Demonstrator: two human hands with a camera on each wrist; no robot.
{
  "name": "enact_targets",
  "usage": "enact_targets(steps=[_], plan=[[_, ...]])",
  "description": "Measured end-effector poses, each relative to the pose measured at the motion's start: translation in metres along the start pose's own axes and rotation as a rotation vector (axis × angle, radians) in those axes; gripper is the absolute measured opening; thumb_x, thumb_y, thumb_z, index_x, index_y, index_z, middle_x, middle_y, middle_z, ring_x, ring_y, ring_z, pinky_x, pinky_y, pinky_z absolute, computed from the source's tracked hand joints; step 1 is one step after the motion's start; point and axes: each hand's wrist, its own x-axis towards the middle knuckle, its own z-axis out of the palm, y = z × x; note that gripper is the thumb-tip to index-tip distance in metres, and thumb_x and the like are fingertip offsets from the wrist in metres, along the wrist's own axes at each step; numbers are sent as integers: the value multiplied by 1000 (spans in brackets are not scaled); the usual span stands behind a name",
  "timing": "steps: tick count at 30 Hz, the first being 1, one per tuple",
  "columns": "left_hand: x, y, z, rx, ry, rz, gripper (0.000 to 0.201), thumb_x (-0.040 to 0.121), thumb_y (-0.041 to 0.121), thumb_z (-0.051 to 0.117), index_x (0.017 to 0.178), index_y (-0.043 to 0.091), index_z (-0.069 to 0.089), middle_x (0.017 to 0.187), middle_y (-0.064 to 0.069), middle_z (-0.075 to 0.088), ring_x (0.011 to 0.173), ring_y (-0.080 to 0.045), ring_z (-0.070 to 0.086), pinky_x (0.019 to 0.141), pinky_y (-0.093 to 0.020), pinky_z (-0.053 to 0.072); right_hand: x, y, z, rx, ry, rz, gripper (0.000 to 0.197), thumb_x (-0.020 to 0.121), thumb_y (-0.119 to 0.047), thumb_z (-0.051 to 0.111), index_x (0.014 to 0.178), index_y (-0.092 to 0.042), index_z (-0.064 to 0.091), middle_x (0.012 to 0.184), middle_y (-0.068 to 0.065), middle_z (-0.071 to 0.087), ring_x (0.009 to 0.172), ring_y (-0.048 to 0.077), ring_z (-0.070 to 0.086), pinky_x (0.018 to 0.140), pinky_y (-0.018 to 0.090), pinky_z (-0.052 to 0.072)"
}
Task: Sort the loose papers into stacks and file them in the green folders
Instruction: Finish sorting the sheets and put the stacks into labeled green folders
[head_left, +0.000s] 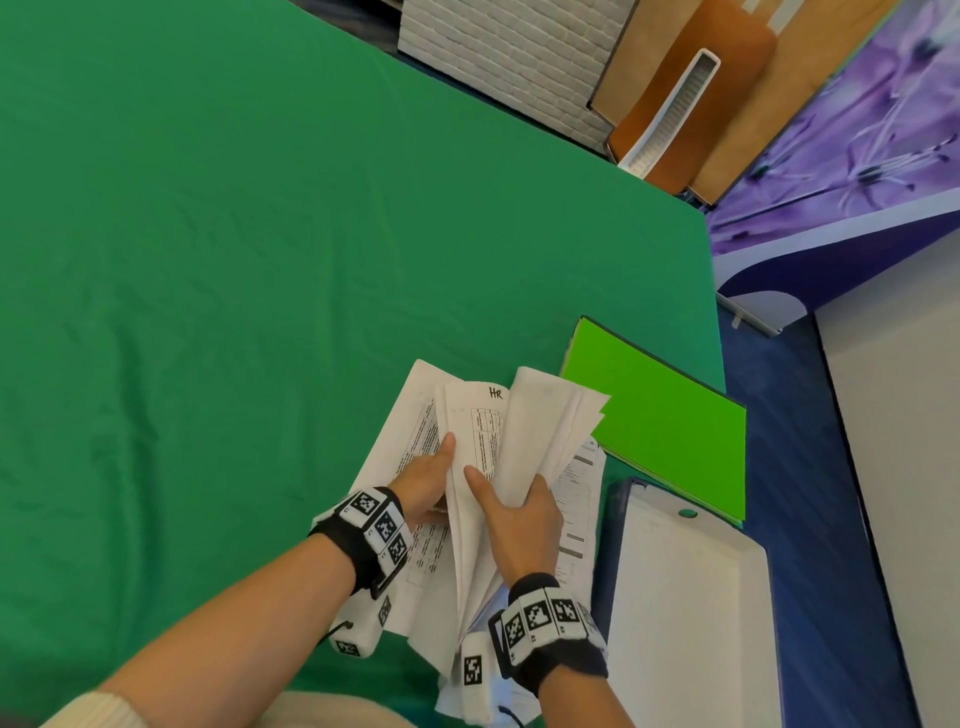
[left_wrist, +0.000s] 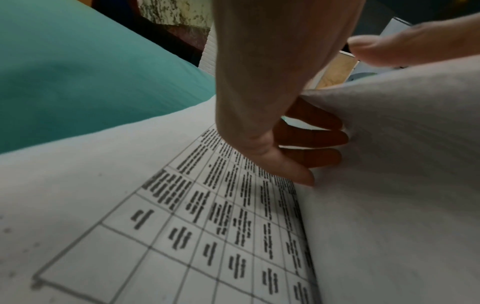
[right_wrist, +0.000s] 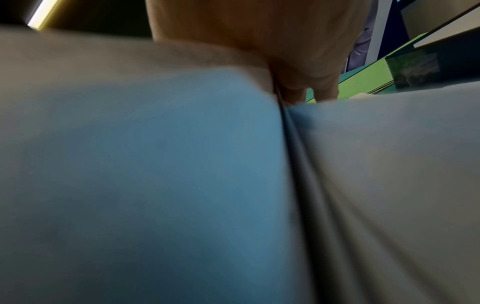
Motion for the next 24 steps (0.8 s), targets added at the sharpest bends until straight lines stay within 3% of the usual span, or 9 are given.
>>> enact_targets(steps=[6,10,13,15,17,18,20,22,24], plan=[[1,-1,-3,-22,-55,-72,53,98,51,43,111,5,65,101,-15,72,92,-28,68,85,-41,58,-2,0,-3,-13,-39,5,72,57,-80,69,107,-29,57,102,-9,62,97,12,60,88,35,53],[3,8,-8,-8,43,-5,54,99,52,40,115,6,64,102,-12,72,95,-27,68,87,-40,56,-5,0,-7,-16,-61,-4,43,83,-32,71,120,-26,50,111,-3,62,104,19,60,92,31,48],[-2,13,-17,0,3,13,70,94,68,23,112,16,67,95,-5,73,96,-25,67,92,-43,52,-5,1,-11,-76,-23,-18,80,91,-8,57,153,-27,10,113,3,56,95,19,57,90,26,41],[-7,15,-20,41,-70,24,79,90,75,12,111,24,68,97,0,75,100,-22,67,96,-44,46,-4,4,-11,-138,20,-54,93,92,-6,54,152,-39,-9,120,6,55,97,23,59,95,31,44],[-12,16,-20,97,-49,44,81,90,74,7,112,25,68,104,0,74,103,-20,65,100,-46,41,-4,5,-10,-178,20,-103,83,93,-4,50,152,-42,6,121,5,57,101,23,60,97,33,45],[-13,16,-19,122,-21,60,81,91,73,7,112,24,68,107,-1,72,104,-21,64,102,-47,40,-3,6,-10,-195,7,-128,69,93,-2,48,148,-39,28,117,6,59,103,24,59,99,33,44],[-14,16,-16,182,-11,97,79,93,70,7,110,22,68,114,-3,68,105,-21,62,103,-48,38,-2,7,-11,-220,-11,-153,43,93,0,46,116,-32,63,109,9,63,105,25,59,102,31,42],[-18,16,-12,271,-72,130,79,92,70,8,111,23,68,121,-3,65,109,-21,60,102,-46,37,-1,7,-14,-258,-38,-122,34,93,0,48,96,-22,73,103,9,66,102,24,60,98,22,38],[-22,16,-5,396,-125,170,79,86,77,17,122,23,63,132,-2,58,117,-21,55,102,-43,36,2,2,-17,-276,-60,-114,30,92,-1,49,100,-14,74,104,9,69,102,22,61,91,18,36]])
